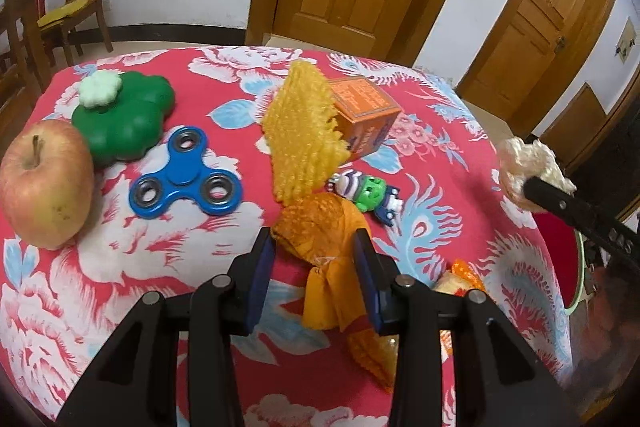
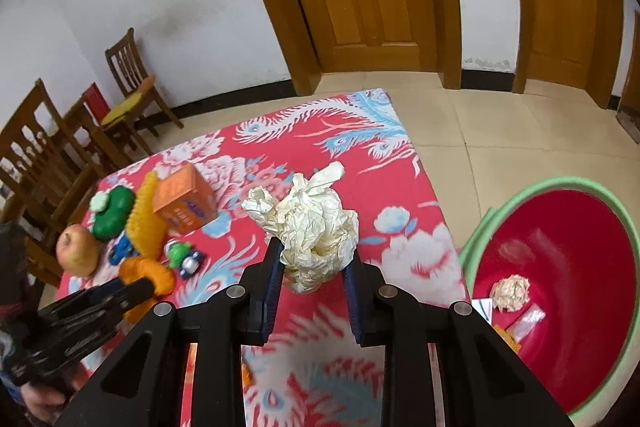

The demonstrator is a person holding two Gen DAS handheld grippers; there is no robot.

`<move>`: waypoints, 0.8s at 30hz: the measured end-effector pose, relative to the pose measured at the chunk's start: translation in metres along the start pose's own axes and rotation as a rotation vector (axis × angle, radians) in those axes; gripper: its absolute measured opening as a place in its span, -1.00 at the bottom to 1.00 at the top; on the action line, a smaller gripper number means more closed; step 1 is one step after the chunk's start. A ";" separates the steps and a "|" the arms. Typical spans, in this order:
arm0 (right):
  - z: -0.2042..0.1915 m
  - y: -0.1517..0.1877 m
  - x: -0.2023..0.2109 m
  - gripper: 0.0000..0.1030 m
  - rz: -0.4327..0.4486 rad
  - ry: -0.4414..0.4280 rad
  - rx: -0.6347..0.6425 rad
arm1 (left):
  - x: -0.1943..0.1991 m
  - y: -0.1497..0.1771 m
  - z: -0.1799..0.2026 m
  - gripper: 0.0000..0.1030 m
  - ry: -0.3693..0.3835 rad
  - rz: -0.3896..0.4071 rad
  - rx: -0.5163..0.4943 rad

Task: Collect trash
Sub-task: 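Grasp the crumpled cream tissue with the right tool while the left tool holds the orange bow, then carry the tissue with the right tool while the left tool carries the orange bow to the bin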

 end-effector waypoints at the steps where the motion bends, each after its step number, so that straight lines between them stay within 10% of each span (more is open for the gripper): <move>1: 0.000 0.002 0.004 -0.45 0.001 -0.007 -0.005 | 0.000 0.000 0.000 -0.23 0.003 -0.003 0.005; 8: 0.002 0.011 0.027 -0.44 0.021 -0.036 -0.031 | 0.004 0.001 0.007 -0.57 0.037 0.007 0.005; 24: 0.047 0.033 0.088 -0.44 0.087 0.019 -0.141 | 0.063 -0.010 0.050 -0.58 0.106 0.106 -0.040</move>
Point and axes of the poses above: each gripper's, at about its wrist camera, not at the fingertips, and x roughly against the way its jaws point, z to its right, y to its underside, the point moved 3 cm from there along -x, roughly the way its jaws point, and after that the axes turned 8 degrees about z, right-handed, at the moved point
